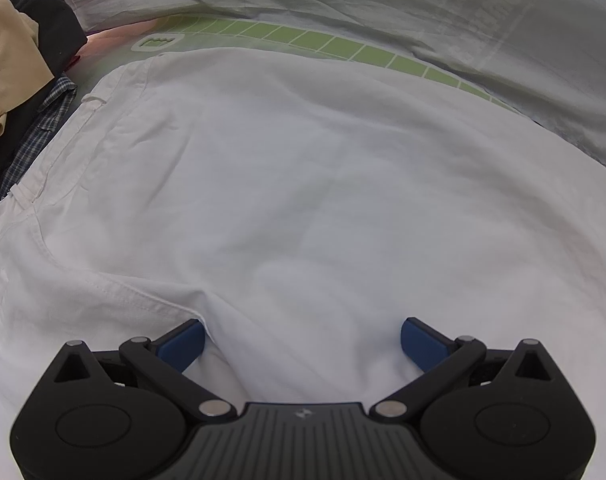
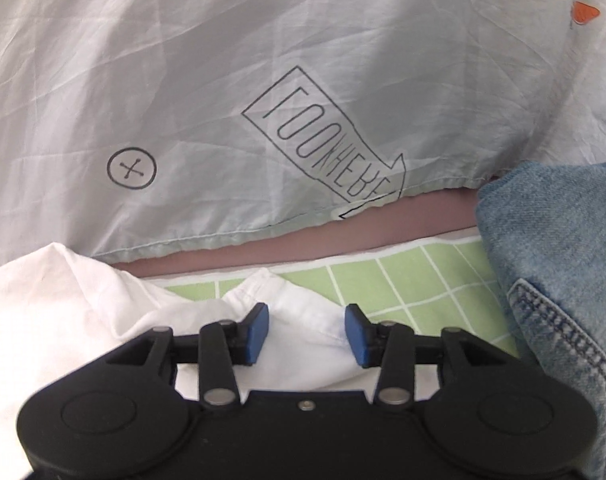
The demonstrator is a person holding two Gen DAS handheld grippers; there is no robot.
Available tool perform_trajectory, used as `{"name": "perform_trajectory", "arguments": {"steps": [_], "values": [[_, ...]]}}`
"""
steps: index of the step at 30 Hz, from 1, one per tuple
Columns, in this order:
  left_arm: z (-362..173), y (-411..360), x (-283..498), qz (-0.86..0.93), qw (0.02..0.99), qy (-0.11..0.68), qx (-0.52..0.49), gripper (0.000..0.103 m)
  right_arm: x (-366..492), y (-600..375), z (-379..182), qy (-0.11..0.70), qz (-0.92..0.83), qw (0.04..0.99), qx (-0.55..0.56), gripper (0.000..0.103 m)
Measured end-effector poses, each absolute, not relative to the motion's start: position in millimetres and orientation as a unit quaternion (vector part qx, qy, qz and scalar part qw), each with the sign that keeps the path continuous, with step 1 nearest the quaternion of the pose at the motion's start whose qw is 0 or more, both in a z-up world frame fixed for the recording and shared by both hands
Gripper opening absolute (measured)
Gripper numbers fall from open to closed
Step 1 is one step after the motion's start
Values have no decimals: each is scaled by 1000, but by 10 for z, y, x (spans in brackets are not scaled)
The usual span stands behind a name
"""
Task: Fold clothes
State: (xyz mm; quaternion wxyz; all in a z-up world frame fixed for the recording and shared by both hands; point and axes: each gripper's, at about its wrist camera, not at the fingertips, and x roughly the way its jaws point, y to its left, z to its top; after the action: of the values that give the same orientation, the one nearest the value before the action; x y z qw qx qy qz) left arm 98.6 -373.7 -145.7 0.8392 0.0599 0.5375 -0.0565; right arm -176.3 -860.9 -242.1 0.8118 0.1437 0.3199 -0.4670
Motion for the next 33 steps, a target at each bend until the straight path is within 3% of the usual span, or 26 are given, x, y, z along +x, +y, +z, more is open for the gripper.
{"name": "perform_trajectory", "arguments": {"steps": [2, 3, 4, 5, 7, 13, 17, 24, 29, 33], "values": [[-1456, -3733, 989, -57, 839, 537, 60, 103, -1747, -8666, -2421, 330, -467, 810, 127, 66], [-1455, -3732, 990, -57, 840, 537, 60, 103, -1746, -8723, -2426, 338, -470, 806, 121, 79], [-1456, -3730, 987, -56, 840, 536, 59, 103, -1794, -8777, -2419, 334, -452, 816, 137, 81], [-1456, -3728, 984, -56, 841, 535, 59, 103, -1842, -8831, -2412, 331, -433, 825, 152, 78], [-1454, -3731, 980, -54, 842, 533, 58, 103, -1937, -8940, -2398, 323, -394, 841, 184, 41], [-1457, -3731, 983, -54, 844, 531, 57, 103, -1936, -8956, -2295, 335, -403, 841, 133, 15], [-1463, -3726, 978, -54, 845, 530, 57, 103, -1994, -9153, -2194, 306, -469, 816, 147, 13], [-1460, -3713, 981, -55, 844, 531, 57, 103, -1697, -9143, -2332, 356, -497, 786, 94, 18], [-1453, -3691, 980, -59, 843, 532, 59, 103, -1781, -9177, -2293, 330, -509, 785, 124, 15], [-1460, -3678, 965, -61, 844, 530, 59, 103, -1785, -8923, -2201, 293, -539, 787, 69, 13]]}}
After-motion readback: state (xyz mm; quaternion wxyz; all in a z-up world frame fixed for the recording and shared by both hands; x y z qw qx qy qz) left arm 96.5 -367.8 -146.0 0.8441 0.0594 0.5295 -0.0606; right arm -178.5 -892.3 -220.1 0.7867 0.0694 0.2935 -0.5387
